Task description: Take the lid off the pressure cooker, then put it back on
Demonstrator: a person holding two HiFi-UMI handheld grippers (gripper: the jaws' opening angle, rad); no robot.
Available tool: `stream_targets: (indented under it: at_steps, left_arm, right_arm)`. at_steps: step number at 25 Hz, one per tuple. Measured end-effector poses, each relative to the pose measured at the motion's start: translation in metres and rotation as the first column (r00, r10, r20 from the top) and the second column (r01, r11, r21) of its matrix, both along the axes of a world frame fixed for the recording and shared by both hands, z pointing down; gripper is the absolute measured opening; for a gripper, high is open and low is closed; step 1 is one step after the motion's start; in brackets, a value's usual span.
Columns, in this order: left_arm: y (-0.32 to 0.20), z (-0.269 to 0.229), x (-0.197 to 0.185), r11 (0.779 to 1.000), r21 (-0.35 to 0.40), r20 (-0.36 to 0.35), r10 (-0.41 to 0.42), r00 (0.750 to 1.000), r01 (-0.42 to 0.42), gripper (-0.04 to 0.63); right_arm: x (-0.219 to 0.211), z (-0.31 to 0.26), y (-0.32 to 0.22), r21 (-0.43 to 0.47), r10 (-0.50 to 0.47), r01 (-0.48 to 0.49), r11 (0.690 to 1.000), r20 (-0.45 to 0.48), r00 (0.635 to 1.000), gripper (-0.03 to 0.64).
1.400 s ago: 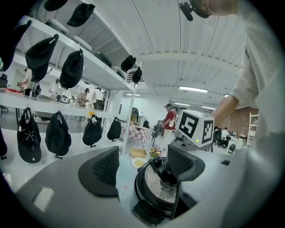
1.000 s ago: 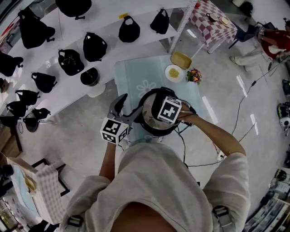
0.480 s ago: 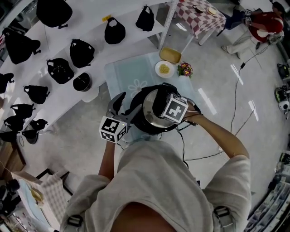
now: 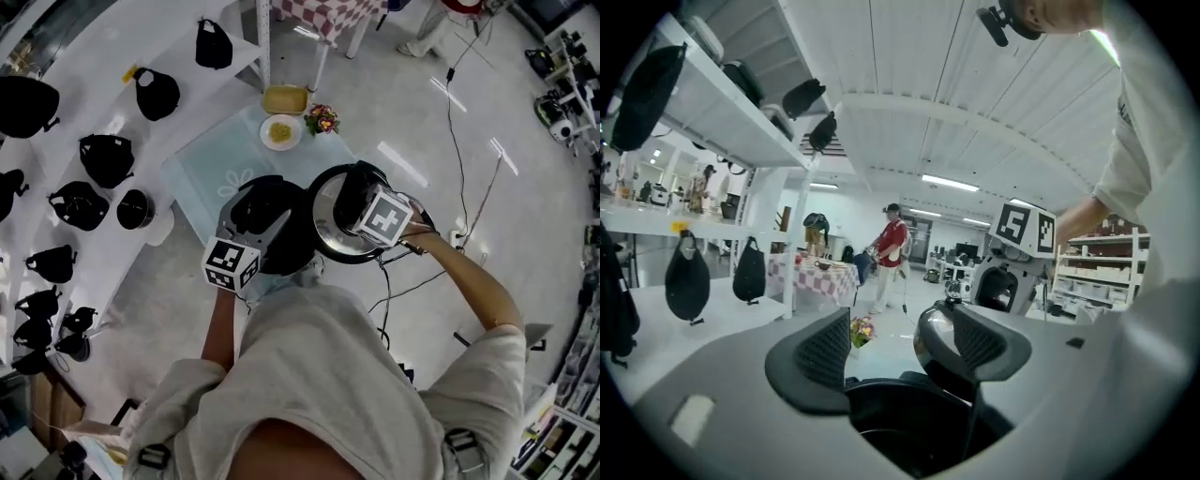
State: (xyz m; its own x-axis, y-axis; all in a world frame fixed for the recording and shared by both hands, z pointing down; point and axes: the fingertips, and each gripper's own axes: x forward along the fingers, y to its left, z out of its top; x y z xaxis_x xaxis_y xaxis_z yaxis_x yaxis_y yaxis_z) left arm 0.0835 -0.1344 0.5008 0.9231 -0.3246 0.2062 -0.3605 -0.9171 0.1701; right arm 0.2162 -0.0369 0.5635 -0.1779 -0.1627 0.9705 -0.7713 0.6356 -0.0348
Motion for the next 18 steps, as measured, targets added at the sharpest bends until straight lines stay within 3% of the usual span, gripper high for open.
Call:
stream_targets:
  at_steps: [5,9,18]
  left_arm:
    - [0.019,0.003,0.043,0.996,-0.009,0.006,0.086,0.996,-0.086,0.331]
    - [0.029,0.004,0.059,0.993,-0.016,0.015,0.116,0.993,-0.115,0.330]
    - [0.025,0.000,0.053,0.999,-0.004,0.059,0.047,0.997,-0.046,0.330]
  right_arm:
    - [0.061,0.008,0.048,-0.028,0.137,-0.138,0.990,-0.044,0.990,0.270]
    - [0.084,0.022,0.070,-0.058,0.183,-0.186,0.981,-0.053,0.982,0.270]
    - [0.102,0.083,0.053,-0.081,0.179,-0.181,0.980,-0.026,0.983,0.270]
